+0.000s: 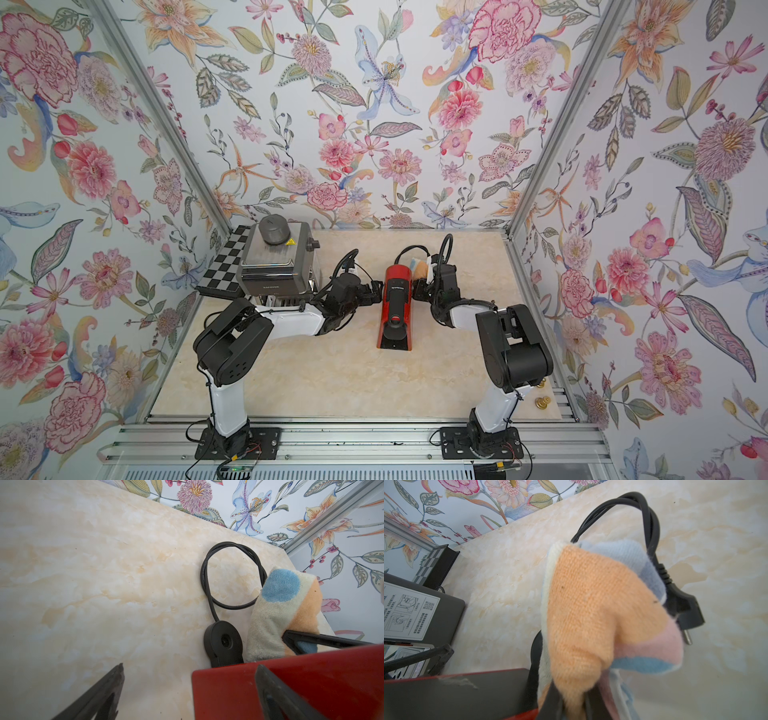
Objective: Wipe the surface of a coffee machine
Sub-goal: Move the coffee machine to the center of the board.
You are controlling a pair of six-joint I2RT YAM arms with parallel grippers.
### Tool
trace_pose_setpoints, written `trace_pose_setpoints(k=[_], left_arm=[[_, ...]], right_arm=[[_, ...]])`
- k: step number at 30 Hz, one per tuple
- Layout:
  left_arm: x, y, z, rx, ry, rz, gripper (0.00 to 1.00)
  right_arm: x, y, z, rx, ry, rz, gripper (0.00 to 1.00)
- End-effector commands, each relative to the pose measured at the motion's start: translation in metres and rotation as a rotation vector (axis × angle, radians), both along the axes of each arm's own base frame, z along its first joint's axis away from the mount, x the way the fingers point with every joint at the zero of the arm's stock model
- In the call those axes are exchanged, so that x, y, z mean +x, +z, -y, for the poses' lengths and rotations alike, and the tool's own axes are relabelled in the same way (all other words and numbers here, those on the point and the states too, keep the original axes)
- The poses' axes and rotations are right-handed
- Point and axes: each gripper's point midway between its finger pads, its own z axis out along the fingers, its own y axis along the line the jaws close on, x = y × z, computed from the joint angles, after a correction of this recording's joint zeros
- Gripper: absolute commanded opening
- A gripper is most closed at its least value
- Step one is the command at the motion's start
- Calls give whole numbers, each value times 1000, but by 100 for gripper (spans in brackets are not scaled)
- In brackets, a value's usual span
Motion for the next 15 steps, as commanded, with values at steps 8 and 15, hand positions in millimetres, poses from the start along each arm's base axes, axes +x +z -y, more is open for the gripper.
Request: trace_pose_setpoints(k=[8, 15], left_arm=[[-69, 92, 83, -92, -232, 130, 99], [-49, 149, 57, 43, -185, 244, 99]], right_arm=[[-64, 28, -97, 149, 402, -45, 0], [-55, 48, -36, 50, 221, -71, 0]])
